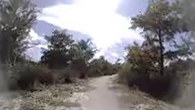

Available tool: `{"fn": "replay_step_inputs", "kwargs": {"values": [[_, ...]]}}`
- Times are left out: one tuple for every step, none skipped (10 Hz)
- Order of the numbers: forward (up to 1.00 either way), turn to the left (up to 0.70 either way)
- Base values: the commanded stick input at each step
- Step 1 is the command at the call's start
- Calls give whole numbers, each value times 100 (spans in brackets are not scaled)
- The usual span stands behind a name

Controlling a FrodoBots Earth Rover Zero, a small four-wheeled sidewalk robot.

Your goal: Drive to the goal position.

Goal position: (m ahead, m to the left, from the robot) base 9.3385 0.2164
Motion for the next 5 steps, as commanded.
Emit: {"fn": "replay_step_inputs", "kwargs": {"values": [[70,0],[70,0],[70,0],[70,0],[70,6]]}}
